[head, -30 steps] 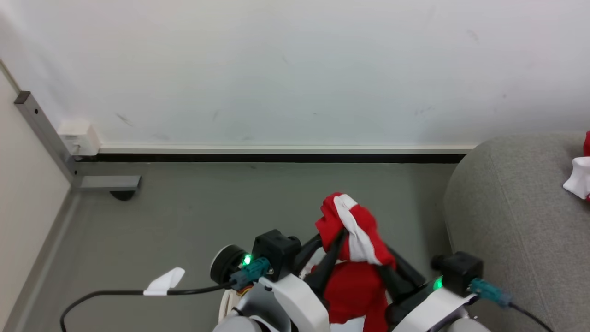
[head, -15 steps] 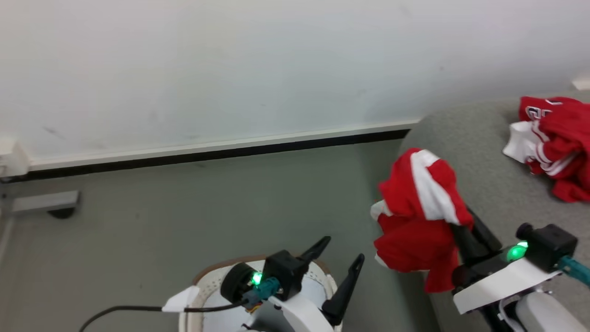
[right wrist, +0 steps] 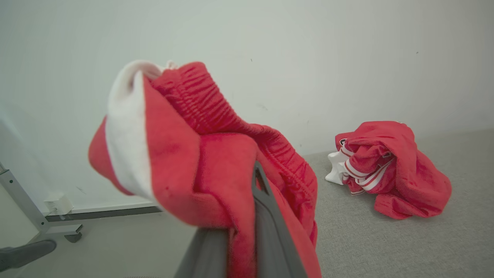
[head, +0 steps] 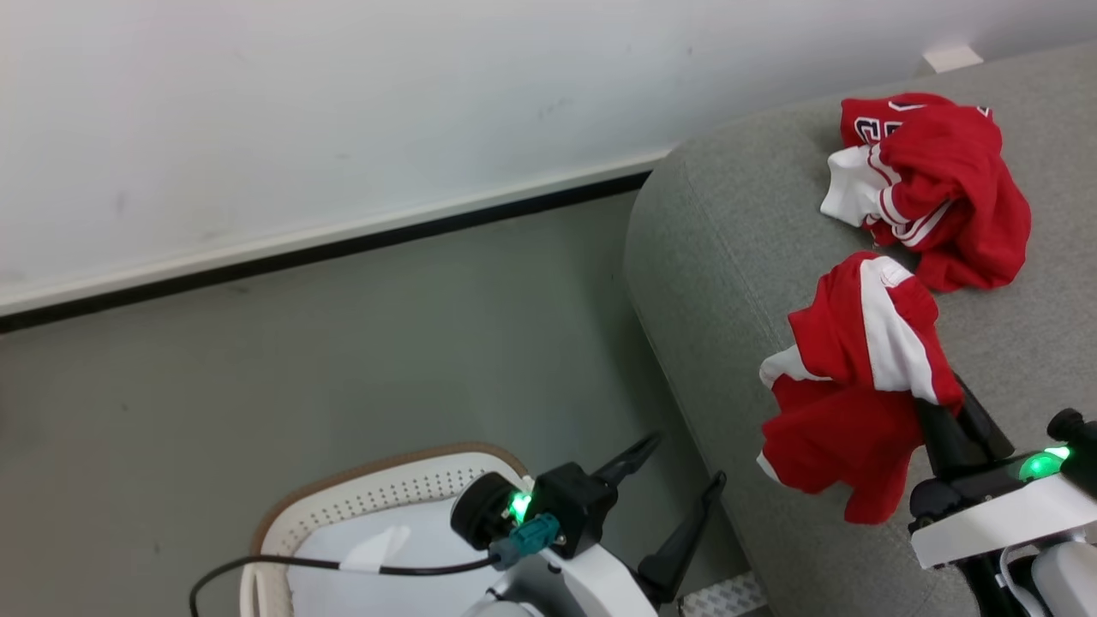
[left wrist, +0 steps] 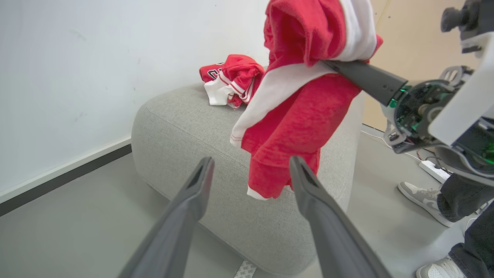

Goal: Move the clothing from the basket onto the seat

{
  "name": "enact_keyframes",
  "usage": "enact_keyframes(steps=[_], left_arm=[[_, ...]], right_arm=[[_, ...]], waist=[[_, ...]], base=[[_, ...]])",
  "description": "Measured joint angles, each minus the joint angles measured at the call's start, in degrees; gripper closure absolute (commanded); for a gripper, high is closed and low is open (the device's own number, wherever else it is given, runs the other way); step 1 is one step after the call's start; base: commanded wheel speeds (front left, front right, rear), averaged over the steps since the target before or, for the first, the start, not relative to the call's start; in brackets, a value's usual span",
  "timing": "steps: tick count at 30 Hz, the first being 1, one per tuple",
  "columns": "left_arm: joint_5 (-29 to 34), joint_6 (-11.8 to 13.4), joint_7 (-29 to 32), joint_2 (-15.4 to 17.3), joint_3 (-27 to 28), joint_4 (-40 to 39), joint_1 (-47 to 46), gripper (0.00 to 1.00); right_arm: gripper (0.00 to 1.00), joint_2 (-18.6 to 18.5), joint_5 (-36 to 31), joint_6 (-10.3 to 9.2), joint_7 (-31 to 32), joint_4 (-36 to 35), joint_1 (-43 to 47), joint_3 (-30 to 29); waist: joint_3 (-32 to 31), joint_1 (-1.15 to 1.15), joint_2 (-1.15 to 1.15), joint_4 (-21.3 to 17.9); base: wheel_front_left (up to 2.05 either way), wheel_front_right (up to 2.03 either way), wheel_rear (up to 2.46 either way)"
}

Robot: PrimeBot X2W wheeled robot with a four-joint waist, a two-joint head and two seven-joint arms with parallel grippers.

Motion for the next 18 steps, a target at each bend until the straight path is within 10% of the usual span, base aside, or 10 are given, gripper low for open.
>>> enact_keyframes(steps=[18], left_arm=[[4.2,-1.5,2.4,2.0,4.9,-0.3,-22.0,0.00]], right_arm=[[1.00,-2.1,-9.0,0.00,5.8,12.4,-36.8,-24.7]], waist=[[20.9,0.02,0.00,3.2]], base=[[0.00,0.00,0.00]])
